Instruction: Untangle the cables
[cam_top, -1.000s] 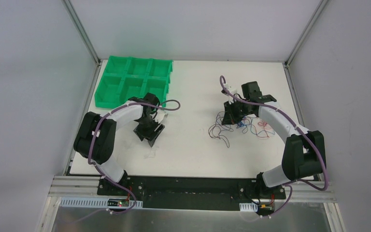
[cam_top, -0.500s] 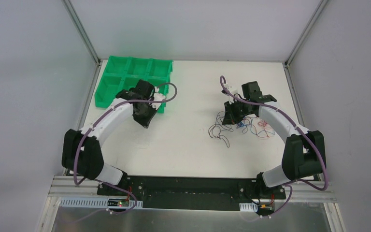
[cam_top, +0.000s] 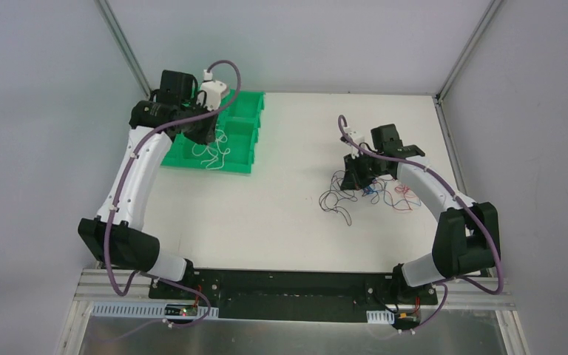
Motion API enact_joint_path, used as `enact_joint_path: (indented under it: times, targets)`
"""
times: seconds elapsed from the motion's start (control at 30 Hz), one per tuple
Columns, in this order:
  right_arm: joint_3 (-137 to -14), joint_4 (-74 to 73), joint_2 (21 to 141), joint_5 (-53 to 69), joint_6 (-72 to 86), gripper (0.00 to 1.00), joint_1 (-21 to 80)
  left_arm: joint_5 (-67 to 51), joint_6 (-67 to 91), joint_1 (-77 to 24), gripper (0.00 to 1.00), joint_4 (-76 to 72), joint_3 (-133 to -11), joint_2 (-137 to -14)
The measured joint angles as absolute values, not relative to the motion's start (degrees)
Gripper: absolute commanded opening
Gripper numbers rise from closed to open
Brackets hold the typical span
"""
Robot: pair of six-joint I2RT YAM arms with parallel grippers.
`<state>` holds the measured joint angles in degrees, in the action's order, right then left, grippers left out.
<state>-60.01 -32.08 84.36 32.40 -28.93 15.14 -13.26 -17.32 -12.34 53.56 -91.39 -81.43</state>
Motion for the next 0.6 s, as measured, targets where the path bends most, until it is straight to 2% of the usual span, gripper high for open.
enact_joint_path:
  times: [0.23, 0.5, 0.6]
  targets:
    - [-60.84, -32.21, 84.05, 32.64, -27.66, 0.00, 15.14, -18.06, -14.63, -3.99, 0.00, 51.24, -108.66, -94.89]
    - [-61.34, -31.79, 84.09, 33.45, -26.15, 0.00, 15.14, -22.44, -3.18, 8.54, 0.00, 43.75, -137.23, -120.53]
    - [-61.82, -31.57, 85.08, 33.65, -25.47, 0.00, 15.14, -23.66, 0.67, 11.18, 0.00, 39.44, -141.67, -126.80]
